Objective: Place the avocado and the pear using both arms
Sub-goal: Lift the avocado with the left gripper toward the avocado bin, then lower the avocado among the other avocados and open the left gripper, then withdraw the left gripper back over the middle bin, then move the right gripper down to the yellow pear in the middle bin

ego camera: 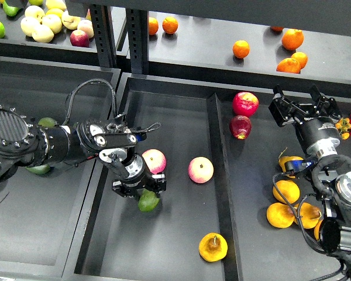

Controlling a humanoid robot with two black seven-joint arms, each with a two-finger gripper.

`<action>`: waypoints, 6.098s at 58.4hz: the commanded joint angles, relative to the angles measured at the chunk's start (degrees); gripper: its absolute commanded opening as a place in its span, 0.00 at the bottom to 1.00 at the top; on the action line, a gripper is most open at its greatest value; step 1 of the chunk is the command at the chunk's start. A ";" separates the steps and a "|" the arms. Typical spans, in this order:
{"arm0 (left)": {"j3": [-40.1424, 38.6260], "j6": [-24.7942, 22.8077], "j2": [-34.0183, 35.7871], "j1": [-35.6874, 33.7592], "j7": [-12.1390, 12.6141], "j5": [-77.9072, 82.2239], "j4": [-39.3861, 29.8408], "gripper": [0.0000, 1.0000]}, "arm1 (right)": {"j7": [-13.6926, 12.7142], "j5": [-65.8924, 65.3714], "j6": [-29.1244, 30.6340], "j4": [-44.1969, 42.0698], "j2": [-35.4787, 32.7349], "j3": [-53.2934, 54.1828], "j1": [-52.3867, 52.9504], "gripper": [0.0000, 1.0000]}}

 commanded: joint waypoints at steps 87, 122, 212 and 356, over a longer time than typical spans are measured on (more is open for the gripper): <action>-13.13 -0.02 17.98 16.22 0.01 10.86 10.07 0.47 | 0.00 -1.76 0.00 -0.19 0.00 -2.37 -0.41 0.99; -13.31 -0.02 15.87 17.71 0.01 10.86 10.95 0.62 | 0.00 -1.76 0.00 -0.10 0.00 -2.37 -0.50 0.99; -94.77 -0.02 11.22 46.62 0.01 -14.27 -18.83 0.99 | -1.67 -1.23 7.20 0.87 -4.47 -9.39 -9.20 0.99; -104.10 -0.02 -4.34 80.12 0.01 -18.49 -33.52 0.99 | -14.56 -18.55 20.39 -4.58 -21.80 -78.66 14.79 0.99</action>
